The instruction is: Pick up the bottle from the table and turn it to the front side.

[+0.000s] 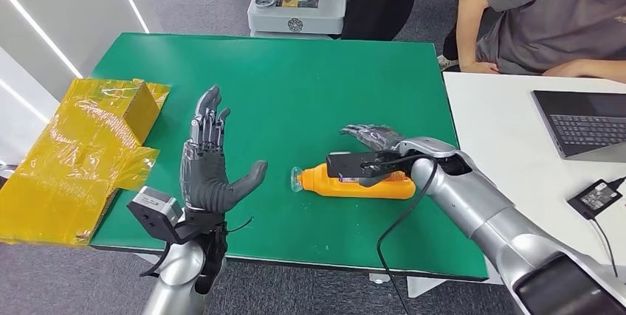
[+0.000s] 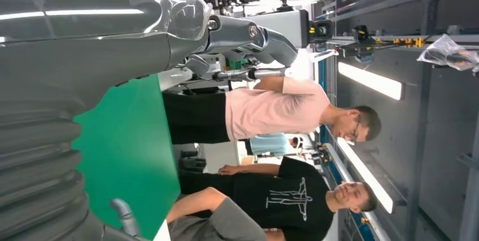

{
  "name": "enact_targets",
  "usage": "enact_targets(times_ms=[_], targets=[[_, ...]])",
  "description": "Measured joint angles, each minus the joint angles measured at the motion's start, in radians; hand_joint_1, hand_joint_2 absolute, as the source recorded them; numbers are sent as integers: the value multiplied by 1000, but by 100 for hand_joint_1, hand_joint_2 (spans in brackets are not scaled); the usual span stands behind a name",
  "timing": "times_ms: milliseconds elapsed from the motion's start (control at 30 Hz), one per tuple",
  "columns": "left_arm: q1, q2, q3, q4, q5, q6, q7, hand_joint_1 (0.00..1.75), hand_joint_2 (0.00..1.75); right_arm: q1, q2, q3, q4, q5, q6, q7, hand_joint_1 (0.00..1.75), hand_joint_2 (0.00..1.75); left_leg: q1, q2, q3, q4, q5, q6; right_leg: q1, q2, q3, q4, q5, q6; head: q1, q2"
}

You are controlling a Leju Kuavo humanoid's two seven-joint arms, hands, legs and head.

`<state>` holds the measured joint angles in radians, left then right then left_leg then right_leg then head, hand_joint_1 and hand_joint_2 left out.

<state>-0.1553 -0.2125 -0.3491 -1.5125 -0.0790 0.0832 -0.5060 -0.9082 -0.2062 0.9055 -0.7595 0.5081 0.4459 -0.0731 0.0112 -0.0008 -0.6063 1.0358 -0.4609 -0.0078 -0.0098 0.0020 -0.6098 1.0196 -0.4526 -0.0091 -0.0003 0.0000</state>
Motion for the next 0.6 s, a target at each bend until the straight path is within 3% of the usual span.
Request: enact_targets(times_ms=[200, 600], targets=[[-9, 2, -10, 7, 7, 0, 1, 0, 175, 11, -25, 31, 39, -22, -1, 0, 0, 175, 0, 1, 0, 1, 0, 0, 0, 1, 0, 0, 0, 0, 0, 0], [-33, 8, -41, 36, 24, 2, 19, 0, 175, 122, -125, 66, 48, -38, -80, 36, 0, 175, 0, 0, 0, 1, 0, 1, 0, 0, 1, 0, 0, 0, 0, 0]])
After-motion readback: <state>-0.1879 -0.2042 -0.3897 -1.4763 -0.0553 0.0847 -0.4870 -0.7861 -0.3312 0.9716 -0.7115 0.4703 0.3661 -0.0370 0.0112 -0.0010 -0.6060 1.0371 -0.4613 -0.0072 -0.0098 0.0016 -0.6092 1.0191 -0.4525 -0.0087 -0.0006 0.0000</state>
